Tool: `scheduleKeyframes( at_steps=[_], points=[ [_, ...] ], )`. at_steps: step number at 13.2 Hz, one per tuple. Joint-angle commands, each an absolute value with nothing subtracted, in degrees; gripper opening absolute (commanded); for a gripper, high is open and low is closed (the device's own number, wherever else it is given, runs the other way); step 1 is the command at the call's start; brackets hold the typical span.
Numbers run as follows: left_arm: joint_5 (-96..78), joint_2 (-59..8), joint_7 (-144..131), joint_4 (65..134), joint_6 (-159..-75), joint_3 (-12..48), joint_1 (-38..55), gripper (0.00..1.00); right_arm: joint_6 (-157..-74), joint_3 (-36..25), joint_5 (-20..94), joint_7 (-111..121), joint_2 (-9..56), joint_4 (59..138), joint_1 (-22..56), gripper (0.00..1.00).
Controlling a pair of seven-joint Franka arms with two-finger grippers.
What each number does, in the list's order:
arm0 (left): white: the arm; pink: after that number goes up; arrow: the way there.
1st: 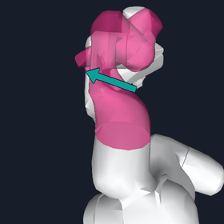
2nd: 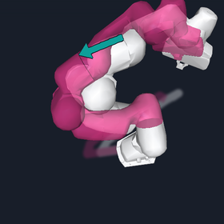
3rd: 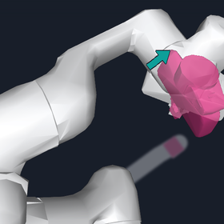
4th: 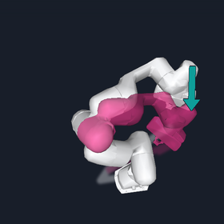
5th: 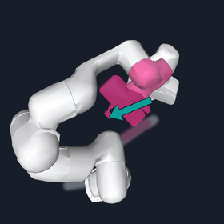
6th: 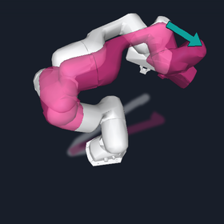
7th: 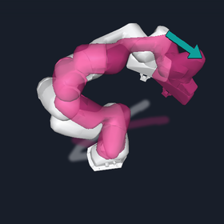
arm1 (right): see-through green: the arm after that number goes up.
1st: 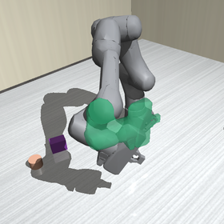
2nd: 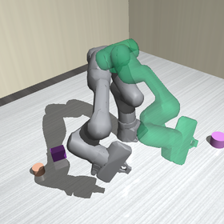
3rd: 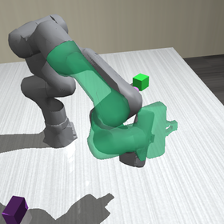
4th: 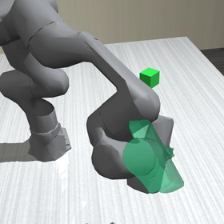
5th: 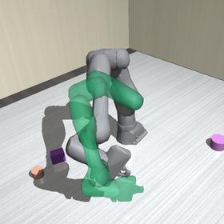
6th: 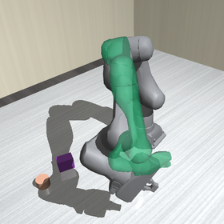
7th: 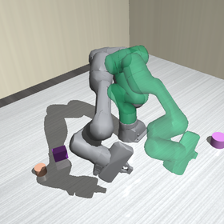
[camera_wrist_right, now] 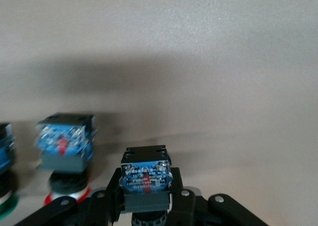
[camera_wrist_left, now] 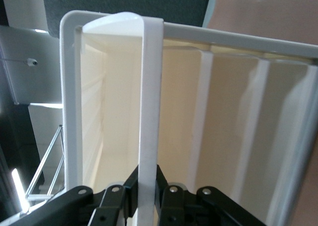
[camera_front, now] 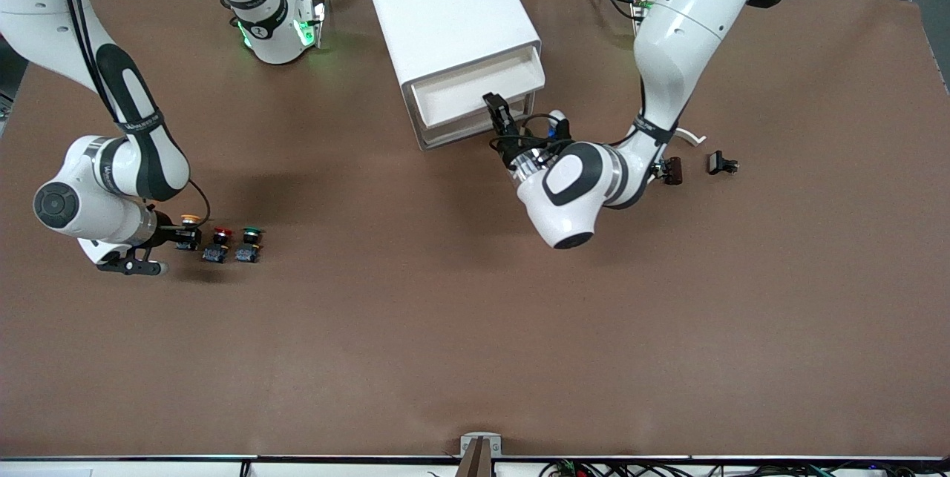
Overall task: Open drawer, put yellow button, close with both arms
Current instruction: 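Pull the drawer open with the left gripper while the right gripper grasps the yellow button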
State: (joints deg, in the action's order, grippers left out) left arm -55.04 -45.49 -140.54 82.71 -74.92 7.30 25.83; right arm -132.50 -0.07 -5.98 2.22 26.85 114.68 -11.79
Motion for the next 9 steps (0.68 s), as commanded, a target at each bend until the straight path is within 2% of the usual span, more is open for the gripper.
scheduleKeyframes(
  at_steps=[1,3,6,7,8,9],
  points=[
    [-54.3,-46.1,-139.5,81.5,-75.4,3.8,25.9,0.00,-124.7,0.5,-6.1,1.1,20.0,115.7,-10.3,0.32],
    [-54.4,-46.0,-139.4,79.8,-75.8,2.9,25.3,0.02,-118.2,0.6,-6.1,-2.4,15.9,115.3,-8.4,0.32],
    [-54.4,-46.1,-138.6,78.4,-78.0,2.9,23.6,0.22,-104.5,0.6,-6.0,-11.8,10.4,112.2,-2.6,0.32],
    [-54.3,-46.0,-137.6,78.2,-78.7,2.8,23.5,0.47,-99.2,0.6,-5.7,-15.1,9.2,110.3,-0.3,0.32],
    [-54.3,-45.9,-136.7,77.8,-78.7,2.2,23.4,0.90,-93.6,0.5,-3.5,-18.8,8.2,108.0,2.2,0.32],
    [-54.3,-45.7,-136.1,77.1,-78.7,1.2,23.5,1.00,-88.4,0.5,-1.8,-21.9,7.8,105.4,3.7,0.32]
  ],
)
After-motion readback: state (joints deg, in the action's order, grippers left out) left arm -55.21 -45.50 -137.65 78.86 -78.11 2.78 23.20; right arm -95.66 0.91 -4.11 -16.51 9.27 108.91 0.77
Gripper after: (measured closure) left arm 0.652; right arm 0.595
